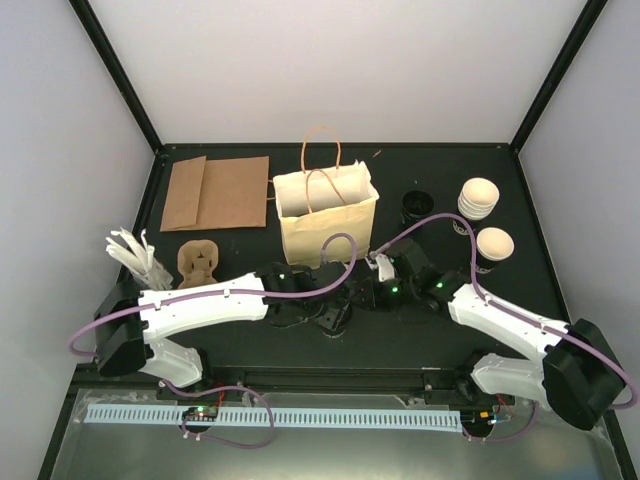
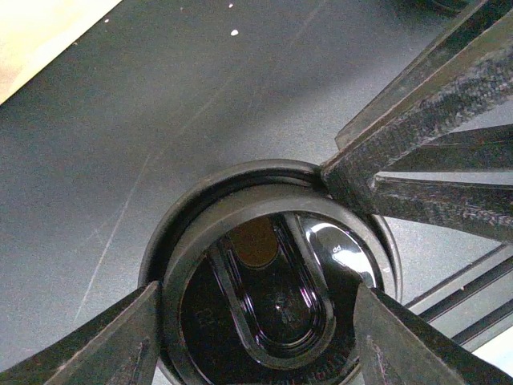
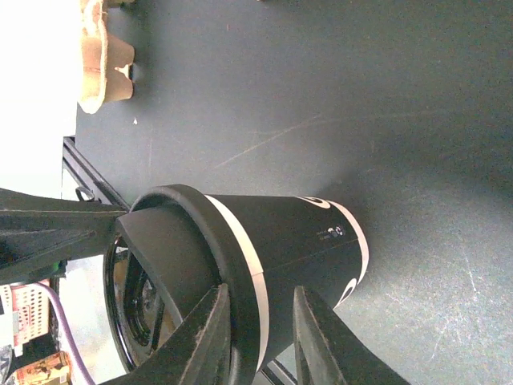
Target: Pack the takeout coffee
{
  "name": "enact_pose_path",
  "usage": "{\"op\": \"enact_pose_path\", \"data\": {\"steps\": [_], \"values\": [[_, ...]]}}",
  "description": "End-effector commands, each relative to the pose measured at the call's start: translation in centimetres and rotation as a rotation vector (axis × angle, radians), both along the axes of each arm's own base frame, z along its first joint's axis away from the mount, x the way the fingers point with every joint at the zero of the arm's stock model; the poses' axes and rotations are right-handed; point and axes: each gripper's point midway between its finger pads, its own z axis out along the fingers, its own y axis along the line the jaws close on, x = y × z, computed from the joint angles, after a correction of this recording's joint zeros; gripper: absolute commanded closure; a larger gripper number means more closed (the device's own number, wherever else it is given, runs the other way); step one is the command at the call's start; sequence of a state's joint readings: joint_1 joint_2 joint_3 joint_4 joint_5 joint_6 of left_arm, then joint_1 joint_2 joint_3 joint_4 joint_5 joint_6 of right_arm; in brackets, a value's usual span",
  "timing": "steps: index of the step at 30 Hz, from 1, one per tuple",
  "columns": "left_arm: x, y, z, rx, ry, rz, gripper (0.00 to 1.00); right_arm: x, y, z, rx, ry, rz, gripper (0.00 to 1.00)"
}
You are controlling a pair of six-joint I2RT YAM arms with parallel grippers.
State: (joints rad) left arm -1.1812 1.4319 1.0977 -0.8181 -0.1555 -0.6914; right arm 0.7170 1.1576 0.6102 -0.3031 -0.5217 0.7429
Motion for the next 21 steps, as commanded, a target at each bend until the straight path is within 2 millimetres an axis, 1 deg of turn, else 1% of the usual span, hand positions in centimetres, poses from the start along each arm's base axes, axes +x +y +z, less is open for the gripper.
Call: {"op": "enact_pose_path", "data": {"steps": [1, 2, 5, 8, 11, 16, 21], "values": [[-0.9, 1.4, -2.3, 0.082, 0.047, -0.018, 0.34, -0.8, -0.4, -2.2, -0.039, 0.046, 0.021, 0.78], [-0.8, 1.4, -2.1, 0.081, 0.042, -0.016, 0.33, -0.9, -0.4, -2.3, -0.035, 0.045, 0.02, 0.79], [-0.4, 1.3, -0.8, 0.063, 0.017, -0.008, 0.22, -0.8, -0.3, -1.1, -0.007, 0.017, 0.016, 0.78], [-0.1, 0.5, 1.0, 0.017, -0.01, -0.02, 0.13, -0.4, 0.0, 0.0, 0.0, -0.005, 0.026, 0.78], [0.0, -0.1, 2.0, -0.013, -0.014, -0.033, 0.06, -0.1, 0.3, 0.6, 0.001, -0.013, 0.034, 0.77], [-0.1, 0.1, 1.5, 0.009, -0.007, -0.028, 0.04, 0.2, 0.7, 1.5, 0.017, -0.026, 0.038, 0.78], [-0.1, 0.2, 2.1, -0.015, -0.015, -0.023, 0.02, 0.8, 0.9, 2.8, 0.018, -0.055, 0.029, 0.77]]}}
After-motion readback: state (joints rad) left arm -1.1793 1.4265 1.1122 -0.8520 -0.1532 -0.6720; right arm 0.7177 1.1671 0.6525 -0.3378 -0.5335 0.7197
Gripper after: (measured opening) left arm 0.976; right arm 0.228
